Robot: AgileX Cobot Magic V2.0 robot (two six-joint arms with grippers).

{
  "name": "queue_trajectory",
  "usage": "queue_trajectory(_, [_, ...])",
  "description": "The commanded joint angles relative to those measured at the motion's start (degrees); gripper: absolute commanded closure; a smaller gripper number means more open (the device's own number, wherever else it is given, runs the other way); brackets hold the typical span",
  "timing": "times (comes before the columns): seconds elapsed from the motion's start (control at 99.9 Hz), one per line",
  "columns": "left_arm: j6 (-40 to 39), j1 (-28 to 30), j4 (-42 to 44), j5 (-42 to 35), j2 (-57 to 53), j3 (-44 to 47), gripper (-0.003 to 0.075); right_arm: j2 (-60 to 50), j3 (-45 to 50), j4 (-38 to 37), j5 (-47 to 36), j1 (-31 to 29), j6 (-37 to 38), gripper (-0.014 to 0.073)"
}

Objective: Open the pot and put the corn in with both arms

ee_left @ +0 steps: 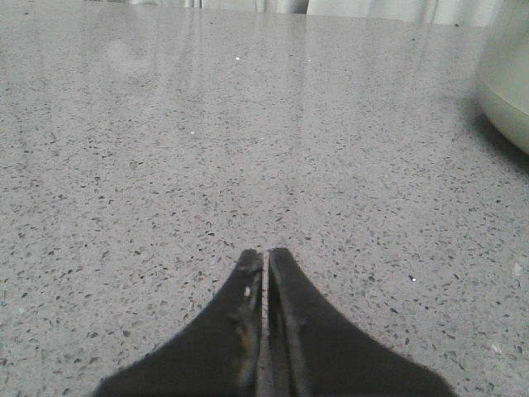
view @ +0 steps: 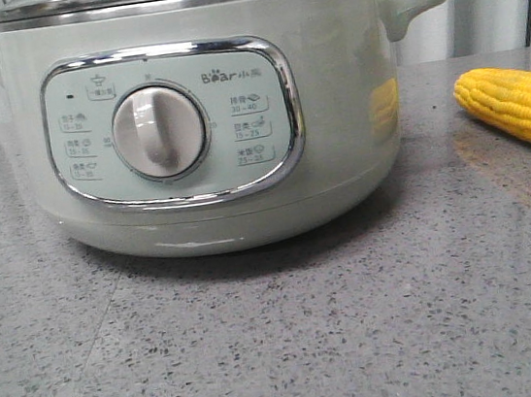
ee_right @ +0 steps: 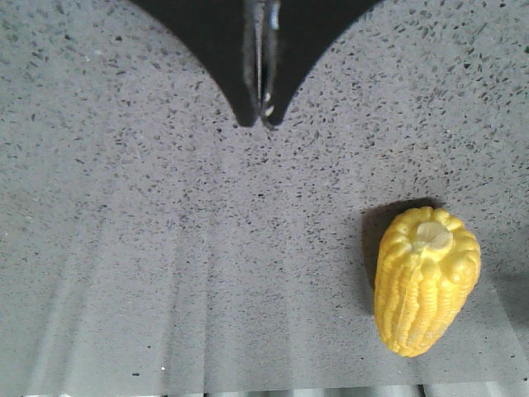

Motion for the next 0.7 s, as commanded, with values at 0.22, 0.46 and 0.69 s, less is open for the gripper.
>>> queue_trajectory(0.22, [-0.19, 0.16, -0.62, -2.43, -1.71, 1.26, 0.0741, -1.36, 1.05, -0.15, -1.42, -0.27, -0.44, 0.0657])
queue_trajectory(0.46, [-0.19, 0.16, -0.62, -2.43, -1.71, 1.26, 0.0741, -1.36, 1.05, -0.15, -1.42, -0.27, -0.44, 0.0657])
queue_trajectory(0.69, [-0.19, 0.16, 1.0, -3.98, -1.71, 1.26, 0.0741, -1.36, 1.05, -0.27, -1.42, -0.27, -0.44, 0.0657])
